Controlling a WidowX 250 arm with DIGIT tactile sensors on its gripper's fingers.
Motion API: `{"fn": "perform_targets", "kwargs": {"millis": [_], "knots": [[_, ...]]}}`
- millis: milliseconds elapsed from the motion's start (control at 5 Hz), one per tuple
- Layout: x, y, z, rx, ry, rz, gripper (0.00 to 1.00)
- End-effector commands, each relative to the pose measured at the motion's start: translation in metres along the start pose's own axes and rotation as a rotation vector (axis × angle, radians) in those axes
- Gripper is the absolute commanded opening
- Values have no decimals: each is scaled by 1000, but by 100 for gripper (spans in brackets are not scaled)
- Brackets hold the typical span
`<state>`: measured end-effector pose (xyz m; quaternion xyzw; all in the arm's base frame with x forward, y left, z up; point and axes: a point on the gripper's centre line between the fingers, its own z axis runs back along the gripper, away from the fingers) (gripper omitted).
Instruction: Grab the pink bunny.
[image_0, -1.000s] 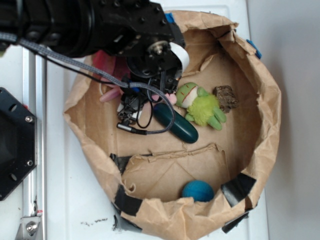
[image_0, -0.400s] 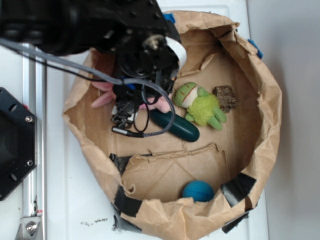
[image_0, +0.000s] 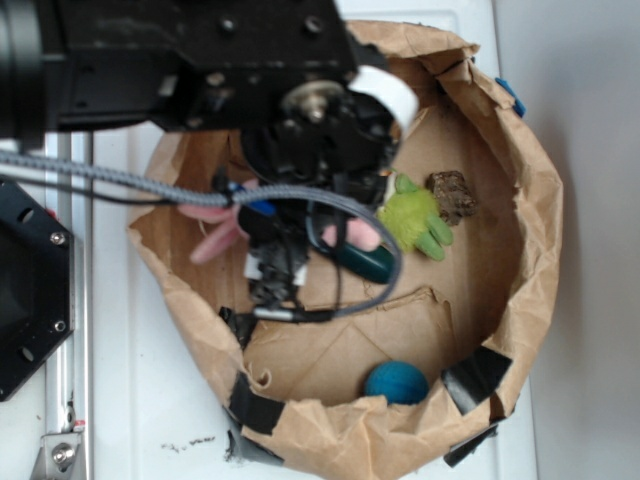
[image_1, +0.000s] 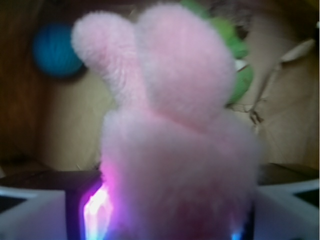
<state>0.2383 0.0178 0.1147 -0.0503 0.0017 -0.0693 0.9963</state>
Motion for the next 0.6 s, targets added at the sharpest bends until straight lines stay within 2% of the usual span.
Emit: {"fn": "perform_targets", "kwargs": {"millis": [0, 200, 400], "knots": [[25, -2, 38, 106, -110, 380, 0], [28, -4, 49, 122, -178, 394, 0], [29, -3, 47, 124, -188, 385, 0]]}}
